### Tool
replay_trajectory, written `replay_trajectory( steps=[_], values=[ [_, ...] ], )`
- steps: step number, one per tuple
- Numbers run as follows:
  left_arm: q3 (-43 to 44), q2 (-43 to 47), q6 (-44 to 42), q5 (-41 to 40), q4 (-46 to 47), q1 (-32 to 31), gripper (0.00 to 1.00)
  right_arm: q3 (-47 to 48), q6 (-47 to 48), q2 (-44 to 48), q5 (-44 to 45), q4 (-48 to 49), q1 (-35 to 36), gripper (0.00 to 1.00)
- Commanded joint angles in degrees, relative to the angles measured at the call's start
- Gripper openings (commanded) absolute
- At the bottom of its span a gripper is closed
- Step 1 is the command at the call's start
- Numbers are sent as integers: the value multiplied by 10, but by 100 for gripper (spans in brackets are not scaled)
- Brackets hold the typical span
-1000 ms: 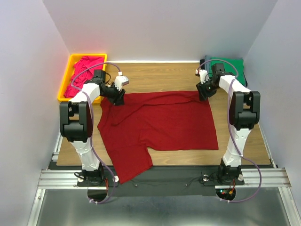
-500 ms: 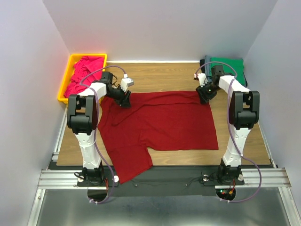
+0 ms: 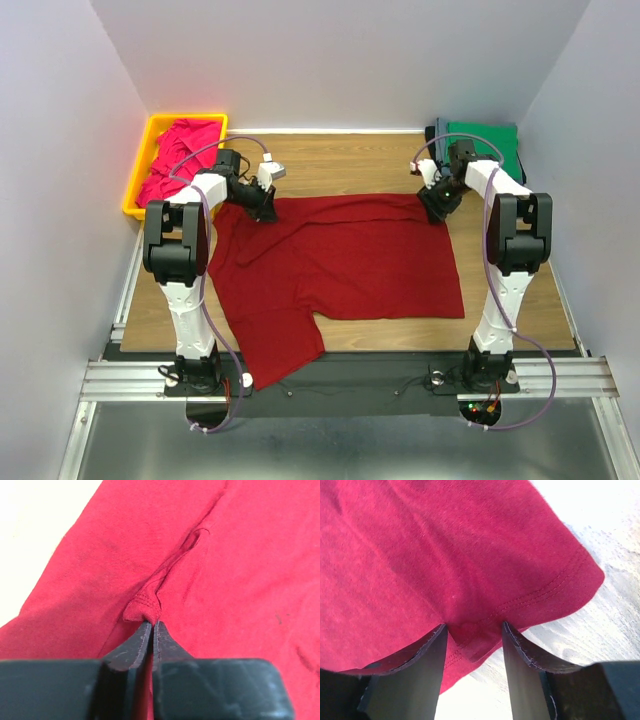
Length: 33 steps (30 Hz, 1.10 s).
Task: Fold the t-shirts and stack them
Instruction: Fold the tshirt
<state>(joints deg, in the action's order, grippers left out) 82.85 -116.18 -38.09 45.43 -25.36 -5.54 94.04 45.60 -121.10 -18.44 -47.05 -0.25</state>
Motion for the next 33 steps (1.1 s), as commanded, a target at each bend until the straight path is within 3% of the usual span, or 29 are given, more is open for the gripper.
replay_trajectory(
  steps=[1, 4, 9, 14, 19, 22, 26, 33],
  values=[
    [21, 17, -11, 27, -22, -3, 8, 5, 31, 39, 5, -29, 2, 54],
    [16, 27, -17, 27, -29, -3, 0, 8, 39, 48, 5, -35, 2, 56],
    [14, 32, -17, 24, -31, -3, 0, 15, 49, 46, -2, -45, 1, 56],
    [20, 32, -18, 22, -37, -3, 0, 17, 62, 33, 13, -46, 1, 44],
    [23, 34, -21, 22, -44, -3, 0, 12, 75, 33, 22, -46, 2, 43],
    [28, 38, -24, 22, -51, -3, 0, 15, 77, 35, 24, -46, 2, 22],
    [33, 59, -46, 23, -83, -3, 0, 21, 88, 36, 35, -45, 2, 1],
    [11, 127, -125, 2, -172, -4, 0, 34, 102, 42, 56, -41, 2, 1]
  ],
)
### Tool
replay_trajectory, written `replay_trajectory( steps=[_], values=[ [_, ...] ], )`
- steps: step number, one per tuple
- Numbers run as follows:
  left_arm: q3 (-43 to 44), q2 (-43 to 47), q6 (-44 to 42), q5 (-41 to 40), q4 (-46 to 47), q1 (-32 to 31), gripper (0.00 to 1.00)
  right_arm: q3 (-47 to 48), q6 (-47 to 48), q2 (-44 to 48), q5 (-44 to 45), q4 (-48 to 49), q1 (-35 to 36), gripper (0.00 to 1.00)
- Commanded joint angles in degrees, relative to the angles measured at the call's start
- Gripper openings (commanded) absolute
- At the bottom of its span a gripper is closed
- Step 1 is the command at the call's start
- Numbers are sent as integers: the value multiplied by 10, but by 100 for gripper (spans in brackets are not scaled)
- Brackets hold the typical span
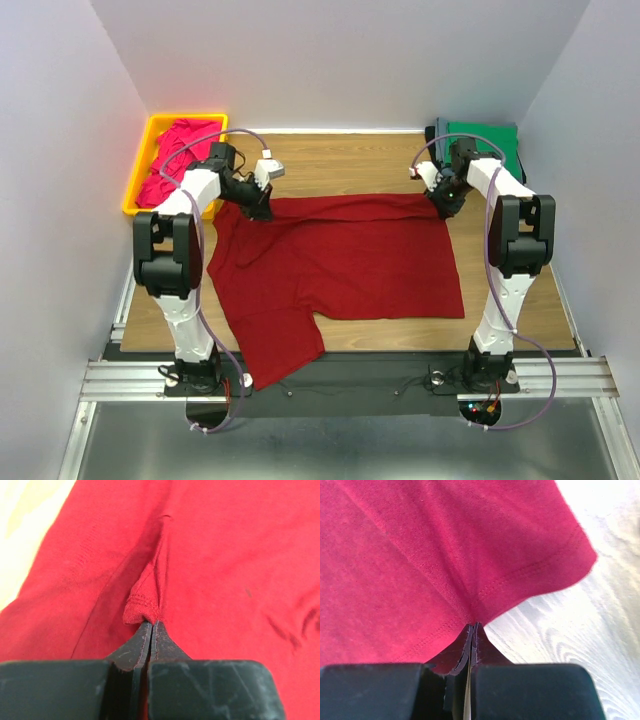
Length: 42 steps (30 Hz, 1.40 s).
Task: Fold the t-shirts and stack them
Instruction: Fold the tshirt
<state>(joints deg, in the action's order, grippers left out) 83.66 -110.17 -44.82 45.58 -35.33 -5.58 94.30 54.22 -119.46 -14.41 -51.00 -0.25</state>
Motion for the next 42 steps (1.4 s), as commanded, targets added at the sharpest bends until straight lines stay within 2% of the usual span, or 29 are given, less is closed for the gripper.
replay_trajectory(
  steps=[1, 6, 14, 17, 24, 25, 26, 29, 30, 33, 39, 42],
  values=[
    [1, 72, -66, -1, -82, -6, 0, 32, 19, 27, 18, -1, 2, 1],
    [-42, 98, -103, -25, -101, -21, 0, 31, 29, 31, 28, -1, 2, 1],
    [-98, 108, -109, -47, -91, -60, 0, 11, 48, 46, 33, -2, 2, 1],
    [-122, 102, -107, -82, -74, -70, 0, -17, 55, 52, 32, -2, 2, 1],
    [-130, 90, -113, -106, -65, -82, 0, -58, 56, 63, 40, -2, 1, 3],
    [-128, 90, -117, -105, -73, -87, 15, -55, 51, 60, 45, -2, 1, 12],
    [-120, 94, -125, -89, -83, -87, 23, -52, 47, 59, 47, -2, 2, 20],
    [-108, 115, -131, -66, -115, -73, 40, -39, 35, 70, 41, -6, 1, 46],
    [-100, 121, -132, -59, -124, -66, 42, -35, 28, 76, 26, -8, 2, 50],
    [-91, 138, -138, -65, -131, -26, 44, 3, -4, 88, -9, -23, 2, 55],
    [-122, 132, -124, -109, -95, 22, 45, 96, -97, 25, -61, -51, 20, 54],
    [-136, 119, -117, -119, -83, 24, 51, 127, -144, -2, -75, -52, 29, 53]
  ],
)
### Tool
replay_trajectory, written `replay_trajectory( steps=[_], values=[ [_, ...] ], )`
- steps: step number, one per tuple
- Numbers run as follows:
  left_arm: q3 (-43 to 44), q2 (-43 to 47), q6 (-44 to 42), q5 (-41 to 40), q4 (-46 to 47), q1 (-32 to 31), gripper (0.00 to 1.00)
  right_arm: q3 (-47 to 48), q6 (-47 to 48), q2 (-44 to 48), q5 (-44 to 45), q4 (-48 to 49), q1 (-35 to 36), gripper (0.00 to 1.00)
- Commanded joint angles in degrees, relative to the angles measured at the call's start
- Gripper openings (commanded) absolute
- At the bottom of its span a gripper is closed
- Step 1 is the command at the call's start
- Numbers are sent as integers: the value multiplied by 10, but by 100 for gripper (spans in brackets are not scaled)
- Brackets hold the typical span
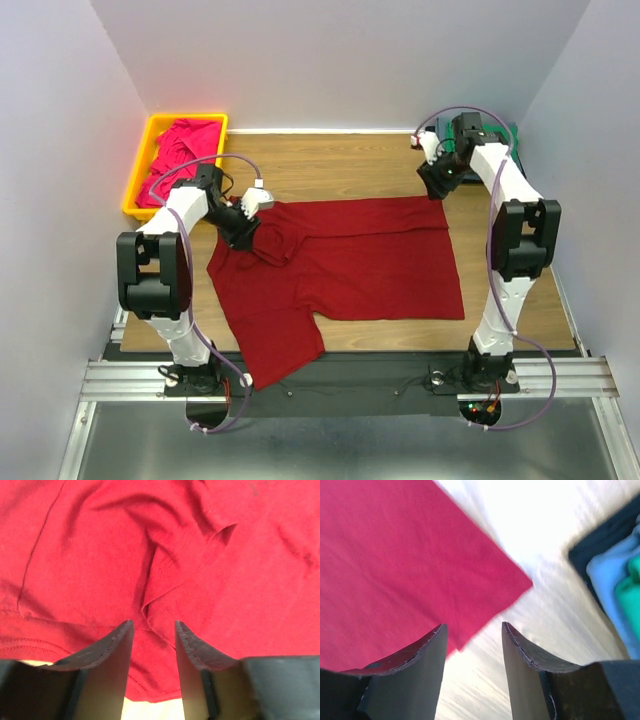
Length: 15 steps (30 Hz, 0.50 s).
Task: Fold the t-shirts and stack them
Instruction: Fold the tshirt
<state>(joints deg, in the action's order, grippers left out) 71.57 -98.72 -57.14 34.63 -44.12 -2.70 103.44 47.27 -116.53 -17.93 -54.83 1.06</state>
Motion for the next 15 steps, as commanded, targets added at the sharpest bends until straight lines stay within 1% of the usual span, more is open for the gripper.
replay_trajectory(
  steps=[1, 3, 5, 6, 8, 9, 10, 13, 15],
  values=[
    [-20, 3, 8, -13, 10, -6, 51, 40, -82, -36, -46, -17, 21, 53],
    [-33, 0, 11, -23, 26, -6, 51, 41, -92, -30, -74, -17, 31, 53],
    [-38, -1, 9, -26, 30, -3, 51, 37, -104, -21, -87, -12, 62, 52],
    [-38, -4, 7, -23, 27, -1, 51, 35, -123, -10, -101, -4, 77, 49],
    [-39, -8, 8, -18, 19, 1, 50, 29, -142, 2, -117, 11, 123, 46],
    [-41, -12, 5, -18, 14, 3, 50, 18, -167, 12, -126, 38, 138, 45],
    [-44, -13, 6, -19, 12, 5, 49, 13, -178, 16, -128, 51, 168, 45],
    [-56, -13, 5, -27, 11, 10, 49, 0, -226, 19, -135, 89, 215, 43],
    [-71, -11, 7, -31, 14, 12, 49, -9, -254, 20, -148, 110, 235, 43]
  ],
)
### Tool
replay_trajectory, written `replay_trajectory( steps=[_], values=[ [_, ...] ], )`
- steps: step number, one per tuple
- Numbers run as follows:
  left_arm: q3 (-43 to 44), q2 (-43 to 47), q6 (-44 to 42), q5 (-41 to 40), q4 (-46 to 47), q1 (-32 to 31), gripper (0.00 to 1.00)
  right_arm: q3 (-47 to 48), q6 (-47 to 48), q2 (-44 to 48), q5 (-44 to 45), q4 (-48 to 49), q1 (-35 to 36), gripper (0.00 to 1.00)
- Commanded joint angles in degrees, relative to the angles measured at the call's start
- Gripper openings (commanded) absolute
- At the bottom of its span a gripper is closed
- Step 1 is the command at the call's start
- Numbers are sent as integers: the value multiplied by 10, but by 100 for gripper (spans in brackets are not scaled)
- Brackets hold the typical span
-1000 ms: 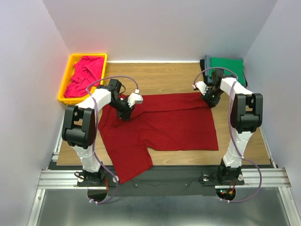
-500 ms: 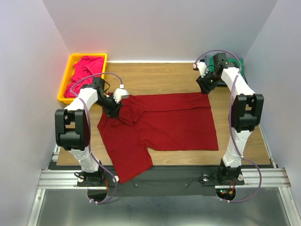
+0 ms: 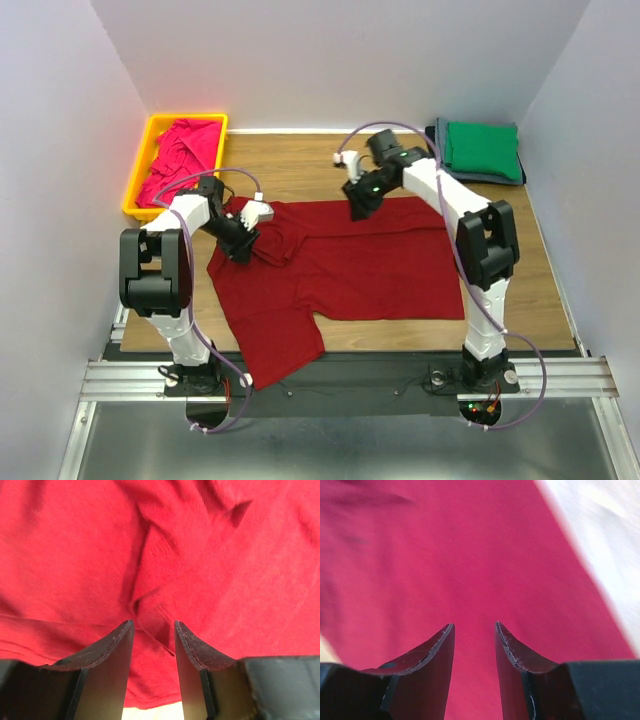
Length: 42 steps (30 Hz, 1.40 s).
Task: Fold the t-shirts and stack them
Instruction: Fold the tshirt
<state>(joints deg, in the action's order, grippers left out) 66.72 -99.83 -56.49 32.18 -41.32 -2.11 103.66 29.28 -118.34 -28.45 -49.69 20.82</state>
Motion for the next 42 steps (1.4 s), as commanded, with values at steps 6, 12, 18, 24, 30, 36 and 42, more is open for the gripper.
replay_trajectory(
  steps=[6, 12, 18, 24, 30, 36, 42],
  values=[
    [-42, 14, 5, 2, -8, 36, 49, -74, -272, 31, -58, 187, 100, 43],
    [-41, 17, 1, 24, -18, 60, 50, -96, -460, 0, -60, 267, 130, 47],
    [-44, 16, 7, 43, -11, 59, 50, -84, -599, -35, -45, 316, 158, 55],
    [-55, 18, 6, 49, -6, 59, 49, -84, -650, -65, -51, 320, 181, 56],
    [-65, 21, 5, 53, 2, 59, 48, -66, -686, -99, -54, 323, 194, 53],
    [-68, 17, 4, 54, 5, 60, 48, -39, -709, -121, -65, 325, 200, 54],
    [-67, 10, -2, 57, 1, 59, 46, -31, -716, -135, -85, 326, 203, 45]
  ],
)
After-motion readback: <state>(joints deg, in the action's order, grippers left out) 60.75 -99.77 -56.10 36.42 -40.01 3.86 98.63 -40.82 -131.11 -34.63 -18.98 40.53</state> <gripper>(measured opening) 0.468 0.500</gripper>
